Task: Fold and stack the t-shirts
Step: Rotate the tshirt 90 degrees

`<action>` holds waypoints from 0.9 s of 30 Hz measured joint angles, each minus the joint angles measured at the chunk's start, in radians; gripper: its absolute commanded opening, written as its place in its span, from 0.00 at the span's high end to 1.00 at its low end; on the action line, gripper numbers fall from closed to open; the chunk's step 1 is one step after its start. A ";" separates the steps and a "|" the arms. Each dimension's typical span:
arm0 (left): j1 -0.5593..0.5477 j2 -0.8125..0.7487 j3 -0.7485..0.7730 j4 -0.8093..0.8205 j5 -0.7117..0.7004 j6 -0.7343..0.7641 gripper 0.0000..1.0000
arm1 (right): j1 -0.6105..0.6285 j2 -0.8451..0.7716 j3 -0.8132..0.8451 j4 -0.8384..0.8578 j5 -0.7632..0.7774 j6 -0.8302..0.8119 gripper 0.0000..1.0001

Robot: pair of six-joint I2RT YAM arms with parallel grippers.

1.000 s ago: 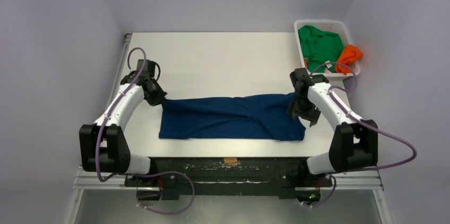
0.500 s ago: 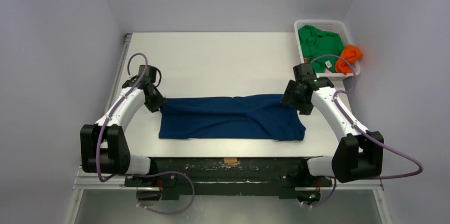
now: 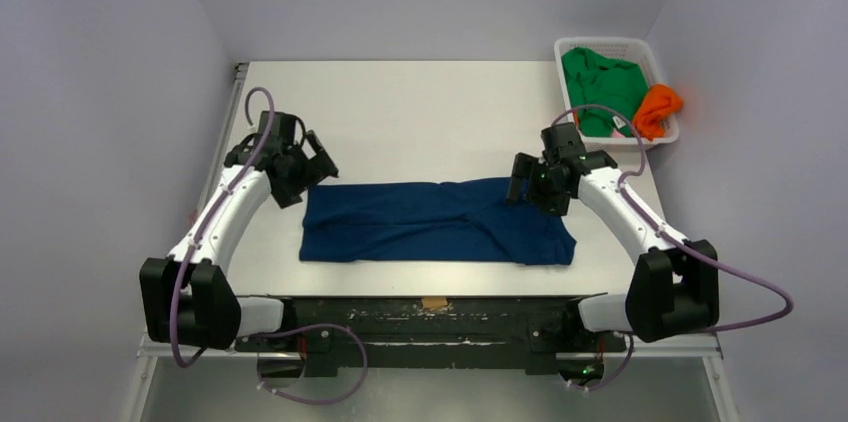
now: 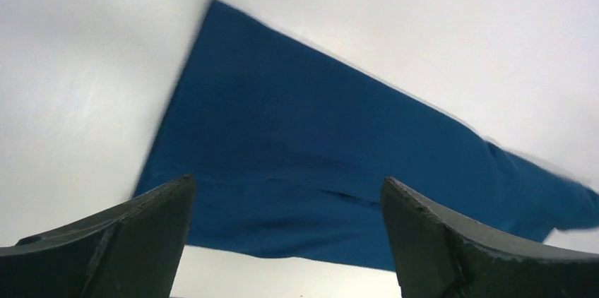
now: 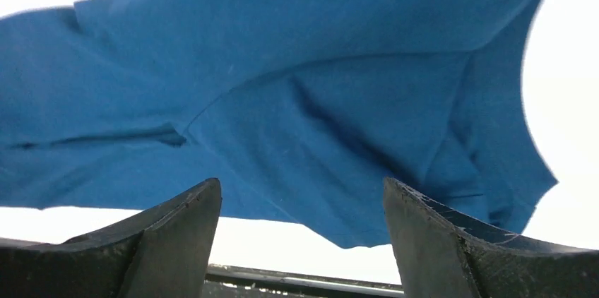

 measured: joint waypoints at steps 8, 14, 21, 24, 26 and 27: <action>-0.093 0.239 0.008 0.152 0.244 0.020 0.00 | 0.056 0.117 -0.104 0.089 -0.068 0.042 0.18; -0.101 0.280 -0.096 0.179 0.274 0.011 0.00 | 0.035 0.305 -0.008 0.097 -0.022 0.120 0.18; -0.212 0.223 -0.185 0.237 0.253 -0.066 0.00 | 0.018 0.533 0.270 0.002 0.014 0.117 0.18; -0.275 0.216 -0.196 0.252 0.245 -0.109 0.00 | 0.015 0.636 0.414 -0.034 0.013 0.106 0.19; -0.312 0.216 -0.199 0.262 0.238 -0.140 0.00 | 0.014 0.720 0.541 -0.065 0.007 0.094 0.20; -0.327 0.216 -0.200 0.266 0.237 -0.151 0.00 | 0.013 0.754 0.595 -0.074 0.005 0.090 0.20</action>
